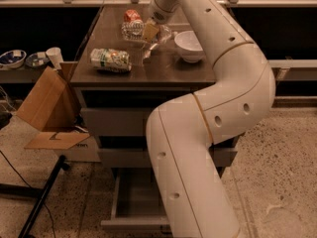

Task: Place water bottle into bottom drawer

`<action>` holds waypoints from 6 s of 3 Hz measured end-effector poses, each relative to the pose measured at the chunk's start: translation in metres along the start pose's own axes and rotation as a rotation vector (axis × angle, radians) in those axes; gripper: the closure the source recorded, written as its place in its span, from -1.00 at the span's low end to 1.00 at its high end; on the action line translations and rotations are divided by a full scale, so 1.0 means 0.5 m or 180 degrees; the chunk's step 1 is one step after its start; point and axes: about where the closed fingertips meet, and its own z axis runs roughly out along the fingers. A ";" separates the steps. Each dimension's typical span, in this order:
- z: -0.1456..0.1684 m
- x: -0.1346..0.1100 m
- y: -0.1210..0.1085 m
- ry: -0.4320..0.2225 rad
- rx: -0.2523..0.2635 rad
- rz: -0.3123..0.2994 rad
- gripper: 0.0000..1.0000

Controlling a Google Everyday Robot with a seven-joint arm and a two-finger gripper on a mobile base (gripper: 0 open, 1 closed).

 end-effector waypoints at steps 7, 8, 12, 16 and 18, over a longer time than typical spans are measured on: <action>-0.148 -0.207 -0.085 -0.0555 0.0936 -0.0096 1.00; -0.169 -0.182 -0.050 -0.0506 0.0904 -0.0031 1.00; -0.314 -0.113 0.034 -0.0124 0.0609 -0.0412 1.00; -0.525 -0.012 0.032 0.0220 0.0950 -0.0276 1.00; -0.598 -0.005 -0.046 0.0161 0.1627 -0.0018 1.00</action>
Offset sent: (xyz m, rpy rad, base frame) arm 0.0206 -0.0198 0.0372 -0.0297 -0.0218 -0.0037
